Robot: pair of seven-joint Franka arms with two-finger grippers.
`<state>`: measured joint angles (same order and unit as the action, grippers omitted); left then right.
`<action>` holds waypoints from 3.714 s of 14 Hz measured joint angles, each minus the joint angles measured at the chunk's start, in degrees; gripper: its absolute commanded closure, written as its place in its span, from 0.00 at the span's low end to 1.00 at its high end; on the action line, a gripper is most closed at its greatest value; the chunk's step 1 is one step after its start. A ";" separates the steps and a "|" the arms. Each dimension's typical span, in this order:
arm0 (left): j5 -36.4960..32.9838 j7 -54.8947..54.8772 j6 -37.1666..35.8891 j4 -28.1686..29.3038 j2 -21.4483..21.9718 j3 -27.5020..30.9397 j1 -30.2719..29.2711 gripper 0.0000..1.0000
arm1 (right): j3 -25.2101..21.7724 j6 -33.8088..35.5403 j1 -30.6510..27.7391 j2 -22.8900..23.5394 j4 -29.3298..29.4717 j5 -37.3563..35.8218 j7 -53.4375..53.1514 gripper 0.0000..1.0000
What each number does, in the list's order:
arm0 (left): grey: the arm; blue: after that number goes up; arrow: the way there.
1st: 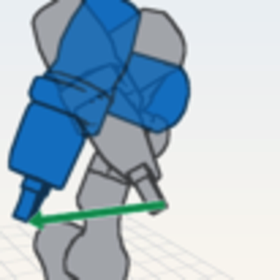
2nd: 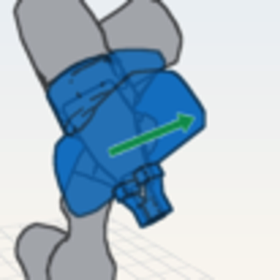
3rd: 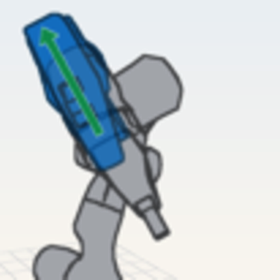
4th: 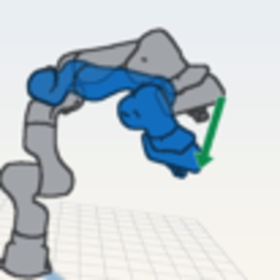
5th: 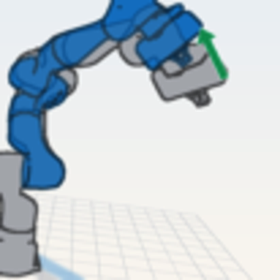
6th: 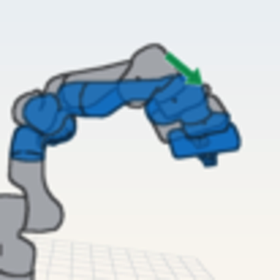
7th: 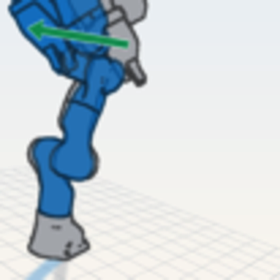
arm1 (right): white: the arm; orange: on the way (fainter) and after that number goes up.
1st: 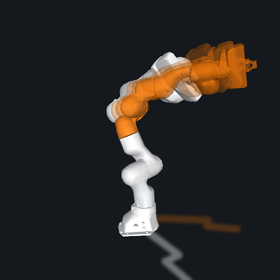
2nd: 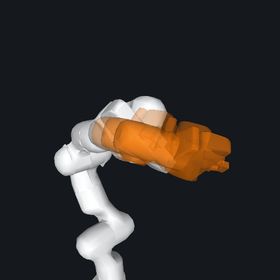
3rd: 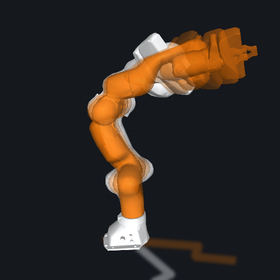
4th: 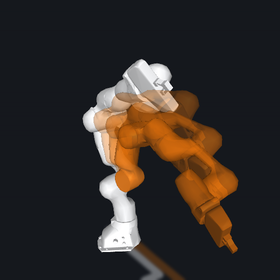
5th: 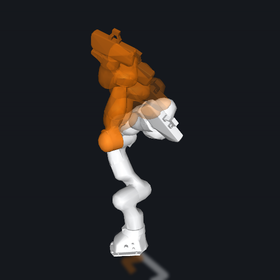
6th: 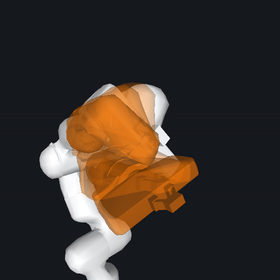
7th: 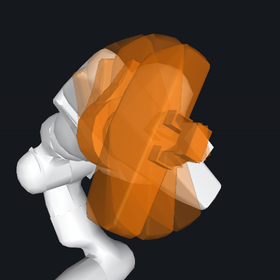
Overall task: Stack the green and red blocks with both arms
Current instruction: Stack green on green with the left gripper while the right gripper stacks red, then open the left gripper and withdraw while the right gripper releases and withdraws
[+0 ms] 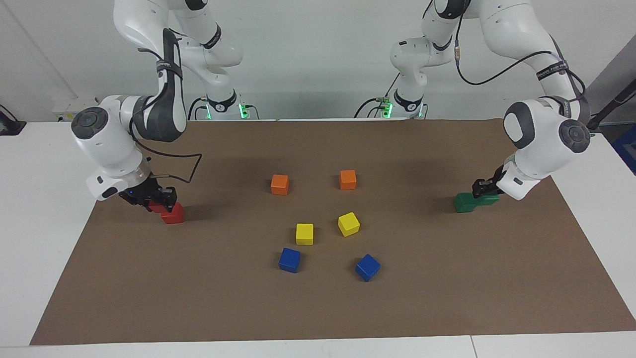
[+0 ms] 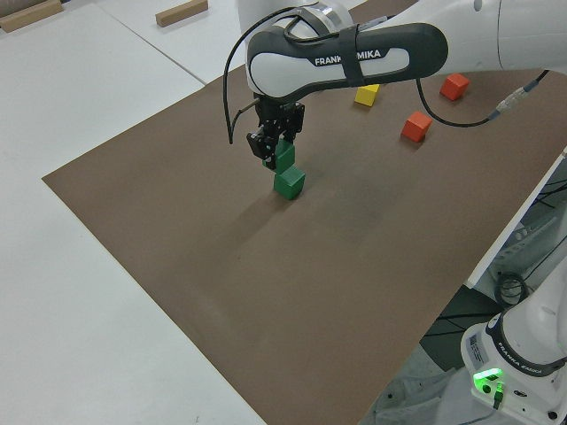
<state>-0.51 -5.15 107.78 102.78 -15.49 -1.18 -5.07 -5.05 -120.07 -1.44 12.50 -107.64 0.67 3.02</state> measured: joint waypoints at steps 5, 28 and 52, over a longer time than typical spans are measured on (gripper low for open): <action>0.00 1.69 1.91 2.93 1.19 -0.48 0.25 1.00 | 0.02 -1.84 -0.06 0.00 -2.19 0.00 0.00 1.00; 0.00 2.38 7.32 8.83 3.32 -0.95 1.14 0.00 | 0.14 -7.04 -0.83 -0.07 -7.13 0.00 2.31 1.00; 0.00 2.36 -14.16 -5.37 14.89 -2.63 1.58 0.00 | 0.61 -7.10 -1.12 -0.15 -6.51 0.08 2.88 0.00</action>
<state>-0.51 -2.80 93.62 97.41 -0.60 -3.81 -3.50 -4.44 -127.17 -2.56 12.35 -114.15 0.74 5.90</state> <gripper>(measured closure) 0.000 0.000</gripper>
